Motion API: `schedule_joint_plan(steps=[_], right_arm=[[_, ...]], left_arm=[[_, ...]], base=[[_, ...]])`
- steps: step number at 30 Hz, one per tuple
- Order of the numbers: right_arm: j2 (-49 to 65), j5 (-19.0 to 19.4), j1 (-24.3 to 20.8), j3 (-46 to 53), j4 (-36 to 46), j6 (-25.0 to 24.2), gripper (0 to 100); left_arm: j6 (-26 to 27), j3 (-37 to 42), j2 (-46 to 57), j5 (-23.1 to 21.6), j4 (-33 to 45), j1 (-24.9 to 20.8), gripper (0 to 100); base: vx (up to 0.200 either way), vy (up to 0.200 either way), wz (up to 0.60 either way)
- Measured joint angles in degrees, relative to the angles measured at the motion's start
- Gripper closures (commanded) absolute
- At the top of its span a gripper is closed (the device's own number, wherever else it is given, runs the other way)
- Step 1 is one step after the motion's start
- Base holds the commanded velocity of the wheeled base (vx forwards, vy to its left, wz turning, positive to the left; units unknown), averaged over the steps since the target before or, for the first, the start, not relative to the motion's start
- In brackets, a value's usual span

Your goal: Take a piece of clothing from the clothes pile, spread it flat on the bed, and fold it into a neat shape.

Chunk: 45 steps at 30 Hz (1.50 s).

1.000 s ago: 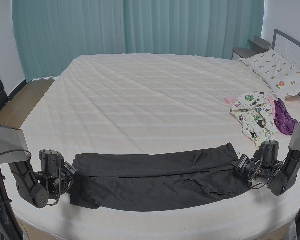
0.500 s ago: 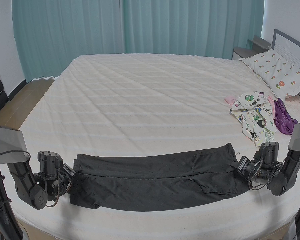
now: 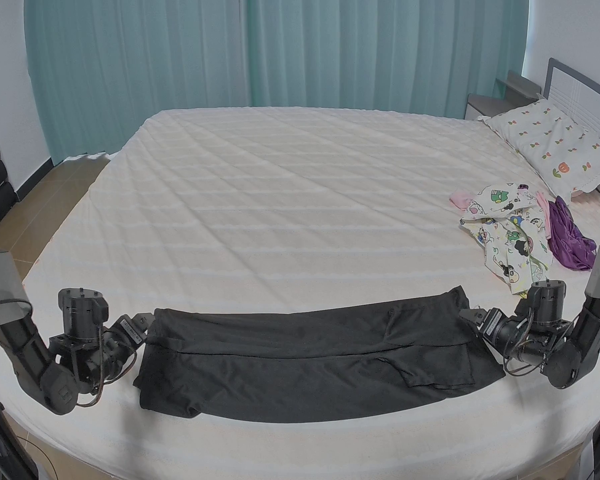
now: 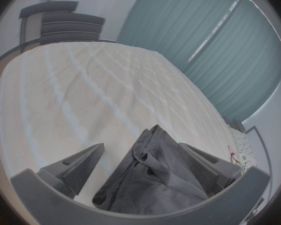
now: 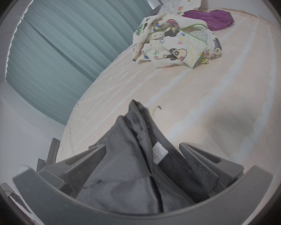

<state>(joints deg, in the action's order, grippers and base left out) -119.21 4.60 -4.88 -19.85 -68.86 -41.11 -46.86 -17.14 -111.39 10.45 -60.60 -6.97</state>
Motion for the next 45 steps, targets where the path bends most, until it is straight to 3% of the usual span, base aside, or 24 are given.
schedule_joint_plan(steps=[13, 21, 29, 35, 40, 41, 45], right_arm=[[0.9, 0.2, 0.5, -0.5, -1.0, -0.5, 0], [1.0, 0.3, 0.5, -0.4, -1.0, -0.6, 0], [1.0, 0.4, 0.4, -0.2, -1.1, -0.6, 0], [0.9, 0.5, 0.2, -0.2, -1.1, -0.6, 0], [0.8, 0.5, 0.2, -0.2, -1.2, -0.6, 0], [0.8, 0.6, 0.2, -0.3, -1.2, -0.6, 0], [0.7, 1.2, 0.1, -0.3, -1.2, -0.6, 0]], left_arm=[[3.0, -9.2, 2.5, -5.1, 13.6, 0.5, 0], [11.7, -10.6, 0.2, -11.3, 14.3, 0.7, 0], [24.6, -11.2, -3.5, -12.9, 14.4, 2.2, 0], [25.9, -14.0, -6.3, -16.5, 14.4, 2.7, 0], [26.1, -15.0, -7.7, -17.1, 14.3, 2.6, 0], [26.1, -15.1, -7.9, -17.1, 14.3, 2.6, 100], [26.3, -15.0, -8.4, -17.1, 14.3, 2.5, 100]], base=[[0.000, 0.000, 0.00], [0.000, 0.000, 0.00], [0.000, 0.000, 0.00], [0.000, 0.000, 0.00], [0.000, 0.000, 0.00], [0.000, 0.000, 0.00], [0.000, 0.000, 0.00]])
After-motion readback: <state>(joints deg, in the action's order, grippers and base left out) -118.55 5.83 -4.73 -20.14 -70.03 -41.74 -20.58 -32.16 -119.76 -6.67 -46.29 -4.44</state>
